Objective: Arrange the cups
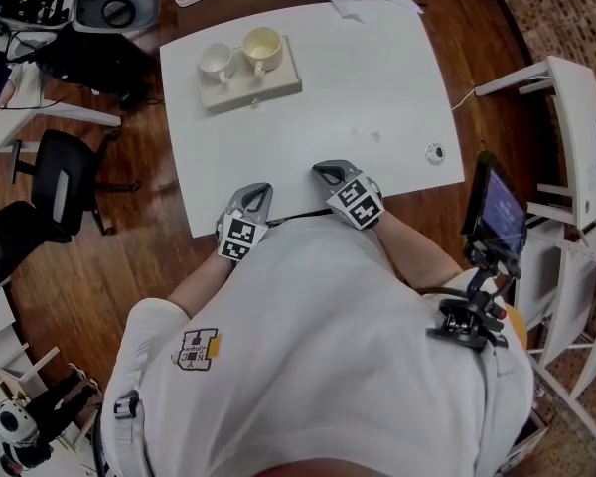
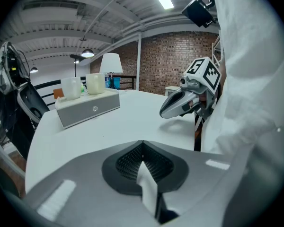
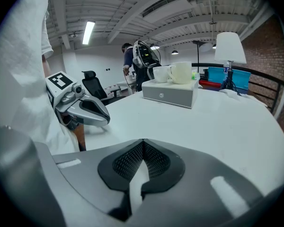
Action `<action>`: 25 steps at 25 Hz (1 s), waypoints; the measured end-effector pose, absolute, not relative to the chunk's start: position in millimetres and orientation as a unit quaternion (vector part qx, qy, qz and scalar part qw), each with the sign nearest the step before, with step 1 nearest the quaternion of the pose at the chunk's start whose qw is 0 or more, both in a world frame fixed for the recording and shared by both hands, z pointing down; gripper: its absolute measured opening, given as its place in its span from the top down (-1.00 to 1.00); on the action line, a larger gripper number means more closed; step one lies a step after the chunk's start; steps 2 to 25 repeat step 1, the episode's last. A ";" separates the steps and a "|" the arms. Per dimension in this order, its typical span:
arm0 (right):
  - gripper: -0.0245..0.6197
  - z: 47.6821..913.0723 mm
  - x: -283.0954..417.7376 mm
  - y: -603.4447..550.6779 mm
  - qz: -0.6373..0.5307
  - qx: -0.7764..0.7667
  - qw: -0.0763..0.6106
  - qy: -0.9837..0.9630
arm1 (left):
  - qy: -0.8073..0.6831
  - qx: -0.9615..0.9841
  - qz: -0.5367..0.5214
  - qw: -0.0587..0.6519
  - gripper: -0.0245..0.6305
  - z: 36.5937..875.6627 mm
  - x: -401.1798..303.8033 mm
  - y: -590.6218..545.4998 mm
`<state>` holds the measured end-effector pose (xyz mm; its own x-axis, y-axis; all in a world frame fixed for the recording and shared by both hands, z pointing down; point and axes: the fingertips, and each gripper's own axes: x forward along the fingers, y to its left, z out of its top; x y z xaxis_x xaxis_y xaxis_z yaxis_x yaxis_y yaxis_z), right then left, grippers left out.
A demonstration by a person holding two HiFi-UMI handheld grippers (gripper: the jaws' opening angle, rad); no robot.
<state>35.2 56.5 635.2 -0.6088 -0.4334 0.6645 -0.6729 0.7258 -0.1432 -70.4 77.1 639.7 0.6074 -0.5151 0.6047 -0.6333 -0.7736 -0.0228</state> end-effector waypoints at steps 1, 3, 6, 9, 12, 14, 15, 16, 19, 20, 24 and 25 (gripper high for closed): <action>0.92 635.3 35.1 56.7 0.193 0.315 0.309 -0.877 | -0.323 0.891 0.304 0.097 0.93 640.1 -70.1 77.2; 0.92 635.3 35.1 56.7 0.193 0.315 0.309 -0.877 | -0.323 0.891 0.304 0.097 0.93 640.1 -70.1 77.2; 0.92 635.3 35.1 56.7 0.193 0.315 0.309 -0.877 | -0.323 0.891 0.304 0.097 0.93 640.1 -70.1 77.2; 0.92 635.3 35.1 56.7 0.193 0.315 0.309 -0.877 | -0.323 0.891 0.304 0.097 0.93 640.1 -70.1 77.2; 0.92 635.3 35.1 56.7 0.193 0.315 0.309 -0.877 | -0.323 0.891 0.304 0.097 0.93 640.1 -70.1 77.2; 0.92 635.3 35.1 56.7 0.193 0.315 0.309 -0.877 | -0.323 0.891 0.304 0.097 0.93 640.1 -70.1 77.2; 0.92 635.3 35.1 56.7 0.193 0.315 0.309 -0.877 | -0.323 0.891 0.304 0.097 0.93 640.1 -70.1 77.2; 0.92 635.3 35.1 56.7 0.193 0.315 0.309 -0.877 | -0.323 0.891 0.304 0.097 0.93 640.1 -70.1 77.2; 0.92 635.3 35.1 56.7 0.193 0.315 0.309 -0.877 | -0.323 0.891 0.304 0.097 0.93 640.1 -70.1 77.2; 0.92 635.3 35.1 56.7 0.193 0.315 0.309 -0.877 | -0.323 0.891 0.304 0.097 0.93 640.1 -70.1 77.2; 0.92 635.3 35.1 56.7 0.193 0.315 0.309 -0.877 | -0.323 0.891 0.304 0.097 0.93 640.1 -70.1 77.2; 0.92 635.3 35.1 56.7 0.193 0.315 0.309 -0.877 | -0.323 0.891 0.304 0.097 0.93 640.1 -70.1 77.2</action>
